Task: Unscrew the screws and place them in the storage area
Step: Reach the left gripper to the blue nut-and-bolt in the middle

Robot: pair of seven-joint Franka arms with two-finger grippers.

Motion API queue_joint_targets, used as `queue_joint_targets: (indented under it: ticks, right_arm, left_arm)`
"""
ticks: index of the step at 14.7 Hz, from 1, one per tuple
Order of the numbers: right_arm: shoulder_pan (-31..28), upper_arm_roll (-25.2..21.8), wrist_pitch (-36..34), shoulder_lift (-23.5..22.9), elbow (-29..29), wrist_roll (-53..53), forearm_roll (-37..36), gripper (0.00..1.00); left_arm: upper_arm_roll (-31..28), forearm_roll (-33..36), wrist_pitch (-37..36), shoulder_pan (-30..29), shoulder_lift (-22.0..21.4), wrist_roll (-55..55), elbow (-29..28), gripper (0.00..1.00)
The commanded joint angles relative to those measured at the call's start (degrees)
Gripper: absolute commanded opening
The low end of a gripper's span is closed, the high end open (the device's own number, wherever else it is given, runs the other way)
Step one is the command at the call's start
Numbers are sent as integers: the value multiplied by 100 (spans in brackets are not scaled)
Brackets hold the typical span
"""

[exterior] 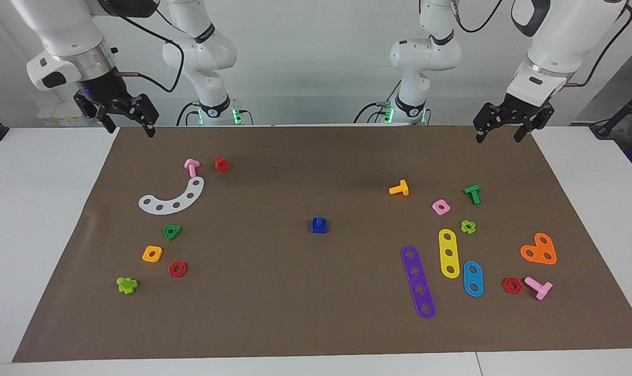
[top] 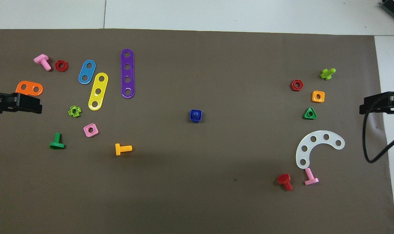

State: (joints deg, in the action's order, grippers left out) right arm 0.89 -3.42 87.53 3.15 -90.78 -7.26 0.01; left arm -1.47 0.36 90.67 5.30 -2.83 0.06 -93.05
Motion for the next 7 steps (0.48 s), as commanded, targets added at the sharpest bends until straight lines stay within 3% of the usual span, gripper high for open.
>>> queue_joint_targets:
  ticks: [1, 7]
  right_arm:
    - [-80, 60, 71, 54, -89, 93, 104, 100]
    - [-80, 60, 71, 54, -89, 93, 104, 100]
  left_arm:
    - [-3, -80, 39, -12, -121, 160, -99, 100]
    - [85, -202, 223, 198, -227, -84, -398, 98]
